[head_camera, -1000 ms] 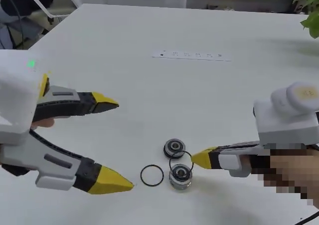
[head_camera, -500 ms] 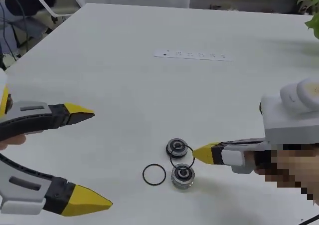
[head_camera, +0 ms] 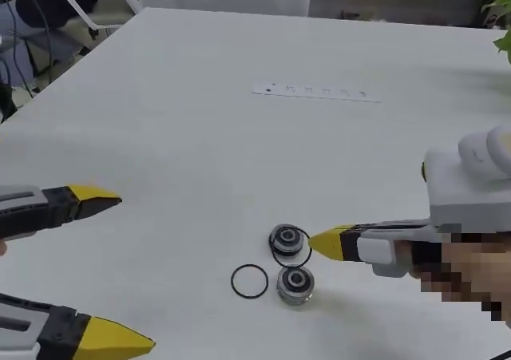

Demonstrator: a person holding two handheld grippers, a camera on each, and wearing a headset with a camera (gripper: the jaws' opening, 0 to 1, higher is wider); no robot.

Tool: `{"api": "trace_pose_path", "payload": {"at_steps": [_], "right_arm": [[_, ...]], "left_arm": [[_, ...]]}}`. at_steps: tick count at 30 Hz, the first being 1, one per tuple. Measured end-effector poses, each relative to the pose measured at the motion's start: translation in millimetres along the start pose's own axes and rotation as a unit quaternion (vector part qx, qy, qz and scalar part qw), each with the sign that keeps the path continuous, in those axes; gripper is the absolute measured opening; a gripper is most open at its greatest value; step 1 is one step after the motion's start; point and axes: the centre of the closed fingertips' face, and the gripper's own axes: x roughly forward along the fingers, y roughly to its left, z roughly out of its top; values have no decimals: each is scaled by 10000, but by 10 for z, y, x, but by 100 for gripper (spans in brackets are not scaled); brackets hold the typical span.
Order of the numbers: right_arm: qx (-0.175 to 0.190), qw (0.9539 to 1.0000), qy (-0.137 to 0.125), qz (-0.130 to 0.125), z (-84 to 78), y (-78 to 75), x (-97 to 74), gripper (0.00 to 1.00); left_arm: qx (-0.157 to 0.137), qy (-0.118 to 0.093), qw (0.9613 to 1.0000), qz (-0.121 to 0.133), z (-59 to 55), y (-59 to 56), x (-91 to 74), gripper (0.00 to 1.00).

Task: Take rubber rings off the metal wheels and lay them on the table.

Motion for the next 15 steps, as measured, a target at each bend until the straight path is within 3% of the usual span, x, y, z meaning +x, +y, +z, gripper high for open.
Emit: {"api": "trace_pose_path", "payload": {"at_steps": [15], "right_arm": [[-162, 9997, -99, 123, 80, 125, 21, 0]], "left_arm": [[-110, 47, 9999, -62, -71, -132, 57, 91]]}}
